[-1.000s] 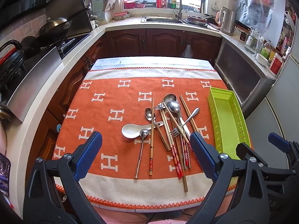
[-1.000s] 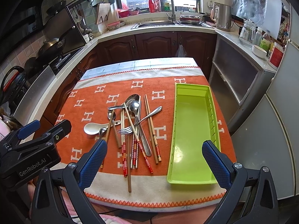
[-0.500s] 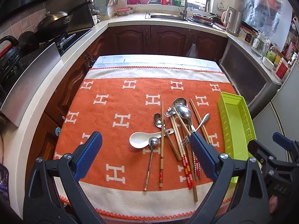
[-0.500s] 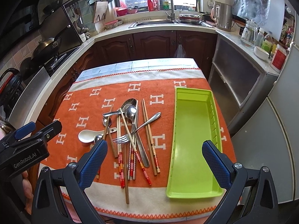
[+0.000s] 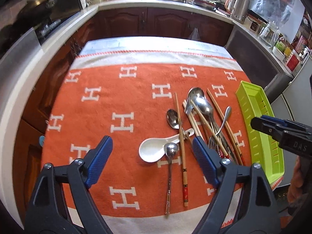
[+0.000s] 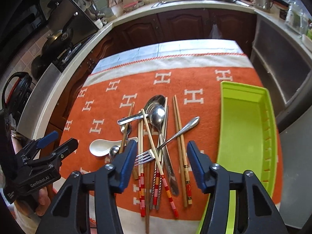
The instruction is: Organize utensils
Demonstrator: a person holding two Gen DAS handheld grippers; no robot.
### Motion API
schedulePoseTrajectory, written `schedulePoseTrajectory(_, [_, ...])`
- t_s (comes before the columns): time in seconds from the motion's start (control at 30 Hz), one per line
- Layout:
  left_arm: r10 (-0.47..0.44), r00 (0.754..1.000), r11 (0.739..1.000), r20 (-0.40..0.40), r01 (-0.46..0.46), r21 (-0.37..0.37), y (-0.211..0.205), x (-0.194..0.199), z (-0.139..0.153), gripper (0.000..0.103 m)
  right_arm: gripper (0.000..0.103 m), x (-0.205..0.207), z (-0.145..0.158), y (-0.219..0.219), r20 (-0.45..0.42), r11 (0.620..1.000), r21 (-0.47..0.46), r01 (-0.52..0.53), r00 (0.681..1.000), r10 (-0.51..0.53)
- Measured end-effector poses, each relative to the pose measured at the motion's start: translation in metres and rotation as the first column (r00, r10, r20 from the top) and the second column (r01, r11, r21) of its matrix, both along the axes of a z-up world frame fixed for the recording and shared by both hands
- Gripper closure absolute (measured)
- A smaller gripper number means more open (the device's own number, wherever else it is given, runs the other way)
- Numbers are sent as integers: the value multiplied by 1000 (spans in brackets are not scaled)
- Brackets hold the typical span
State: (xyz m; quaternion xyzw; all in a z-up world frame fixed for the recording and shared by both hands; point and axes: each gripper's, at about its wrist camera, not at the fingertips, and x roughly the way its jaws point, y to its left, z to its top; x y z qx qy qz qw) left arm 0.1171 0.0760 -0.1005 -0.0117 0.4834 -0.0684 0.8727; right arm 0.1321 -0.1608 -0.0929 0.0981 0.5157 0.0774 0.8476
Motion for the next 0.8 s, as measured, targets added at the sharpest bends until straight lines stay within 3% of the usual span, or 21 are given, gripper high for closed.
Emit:
schedulePoseTrajectory(0.17, [-22, 996, 998, -92, 17, -54, 0, 7, -40, 33, 66, 21, -38, 15, -44, 997, -5, -82, 996, 82])
schedulePoseTrajectory(0.37, [-64, 990, 996, -123, 57, -64, -18, 6, -66, 38, 78, 25, -76, 39, -93, 981, -55, -185, 979, 180])
schedulePoseTrajectory(0.6, [-111, 983, 993, -144, 103, -60, -42, 5, -74, 50, 85, 10, -95, 50, -140, 961, -92, -260, 959, 247])
schedulePoseTrajectory(0.67, [-120, 983, 992, -139, 111, -66, -45, 6, -73, 52, 94, 7, -97, 55, -135, 953, -108, -283, 954, 268])
schedulePoseTrajectory(0.8, [-125, 983, 990, -136, 114, -83, -46, 6, -69, 55, 97, 2, -105, 60, -134, 942, -148, -302, 950, 284])
